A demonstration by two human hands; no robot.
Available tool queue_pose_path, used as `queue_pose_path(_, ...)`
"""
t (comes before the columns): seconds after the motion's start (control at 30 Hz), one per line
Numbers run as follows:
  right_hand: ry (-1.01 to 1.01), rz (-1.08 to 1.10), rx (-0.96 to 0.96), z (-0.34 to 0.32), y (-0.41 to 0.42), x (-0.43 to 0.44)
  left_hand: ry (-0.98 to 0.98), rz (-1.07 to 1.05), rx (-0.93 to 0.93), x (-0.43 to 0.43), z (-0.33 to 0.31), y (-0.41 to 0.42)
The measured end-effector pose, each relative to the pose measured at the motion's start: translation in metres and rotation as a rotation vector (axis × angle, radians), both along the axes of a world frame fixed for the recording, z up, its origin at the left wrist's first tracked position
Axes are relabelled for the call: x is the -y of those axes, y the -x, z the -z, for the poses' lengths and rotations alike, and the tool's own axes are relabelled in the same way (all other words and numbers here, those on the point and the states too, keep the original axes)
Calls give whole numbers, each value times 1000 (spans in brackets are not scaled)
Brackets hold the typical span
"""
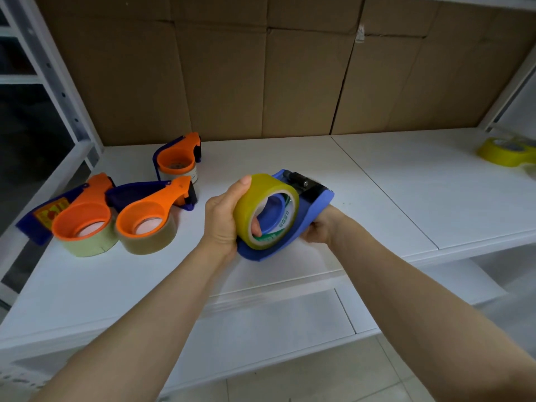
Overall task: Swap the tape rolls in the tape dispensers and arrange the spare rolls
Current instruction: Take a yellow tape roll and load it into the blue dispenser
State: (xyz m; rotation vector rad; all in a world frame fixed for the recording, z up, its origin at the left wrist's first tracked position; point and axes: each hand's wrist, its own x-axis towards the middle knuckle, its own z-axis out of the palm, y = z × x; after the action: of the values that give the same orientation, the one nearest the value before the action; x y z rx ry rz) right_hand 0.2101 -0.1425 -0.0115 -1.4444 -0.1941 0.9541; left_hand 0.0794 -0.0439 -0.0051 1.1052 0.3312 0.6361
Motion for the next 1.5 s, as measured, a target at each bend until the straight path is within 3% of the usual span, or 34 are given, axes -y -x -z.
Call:
queue_pose_path(0.13,-42,64,-13,-6,1,3,-137,105,-8,-9,6,7)
queue_pose_path(0.3,8,286,135,-26,-11,5,-308,203,-99,-17,21,17)
queue_pose_path(0.43,24,253,225,-52,0,2,-148,187,-103,-5,14,18)
queue_pose_path(0.53,-36,198,266,-60,13,-2,-183,126,-262,-1,-1,12)
queue_pose_path(0.67,104,70,749,-57,16,-11,-239,-147,-404,12,-10,4)
queue_pose_path(0.73,153,72,812,-57,18,-12,-247,-248,-378,20,-7,3)
queue_pose_path(0.93,165,67,747,-54,23,-15,-7,-192,-211,17,-13,6)
queue_pose_path(1.03,204,48,801,-52,28,-21,-66,-174,-120,16,-34,5)
queue_pose_path(1.3,300,48,851,-48,36,-25,-37,-129,-284,11,-57,-2)
queue_pose_path(1.5,115,129,525,-51,42,-23,-59,-146,-295,10,-51,-7)
